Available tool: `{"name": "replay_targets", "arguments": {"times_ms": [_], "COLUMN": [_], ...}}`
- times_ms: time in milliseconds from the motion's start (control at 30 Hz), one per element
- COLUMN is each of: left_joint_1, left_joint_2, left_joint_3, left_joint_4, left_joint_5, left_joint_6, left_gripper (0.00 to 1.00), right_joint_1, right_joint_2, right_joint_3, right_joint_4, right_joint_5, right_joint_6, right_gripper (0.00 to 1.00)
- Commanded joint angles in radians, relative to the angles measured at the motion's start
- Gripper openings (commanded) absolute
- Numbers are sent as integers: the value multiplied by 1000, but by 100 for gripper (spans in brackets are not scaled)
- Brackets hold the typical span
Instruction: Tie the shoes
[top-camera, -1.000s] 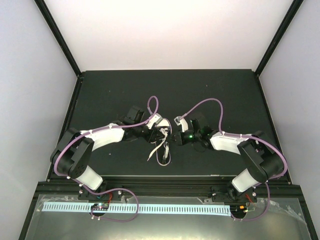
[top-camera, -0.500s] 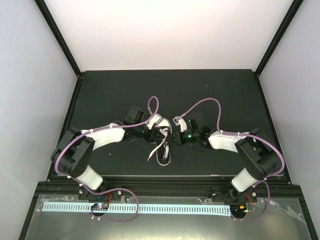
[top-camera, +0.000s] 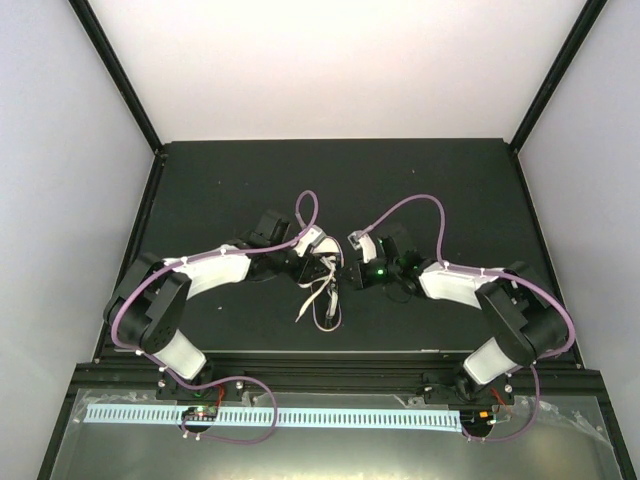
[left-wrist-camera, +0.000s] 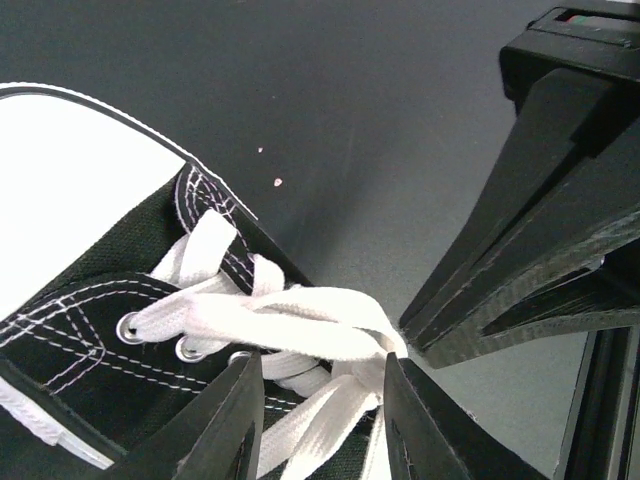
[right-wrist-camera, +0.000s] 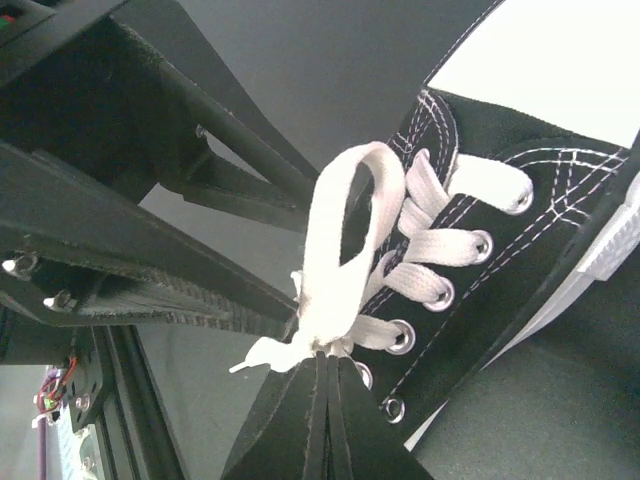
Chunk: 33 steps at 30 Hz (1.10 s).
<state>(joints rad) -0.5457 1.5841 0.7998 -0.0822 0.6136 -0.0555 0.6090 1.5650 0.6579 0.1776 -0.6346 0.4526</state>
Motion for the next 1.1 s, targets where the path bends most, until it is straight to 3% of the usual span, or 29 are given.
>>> {"name": "replay_targets", "arguments": {"times_ms": [0,467,600,733,867,1067], "left_joint_1": [5,78,74,42,12,11], "left_joint_2": [-49,-173,-184,-138,-88,-100], "left_joint_3": [16,-152,-191,-140,-73,-93], "left_joint_4": [15,161,244,185,102,195], "left_joint_5": [-28,9,84,93,48,81], "left_joint_6": [-26,-243,-243,-147,-49,-14], "left_gripper": [36,45,52,57,60,61], "right_joint_1": [-12,-66,-53,-26,-23,-23], "right_joint_2": [-47,-130,-104,-70,-63,-104], "right_joint_3": [-28,-138,-88,-57,-53,-64], "right_joint_4": [-18,5,38,80,116,120], "right_joint_5": [41,30,-7,-27,-30,-30], "right_joint_6": [-19,8,41,69,89,76], "right_gripper": [2,2,16,30,34,39]}}
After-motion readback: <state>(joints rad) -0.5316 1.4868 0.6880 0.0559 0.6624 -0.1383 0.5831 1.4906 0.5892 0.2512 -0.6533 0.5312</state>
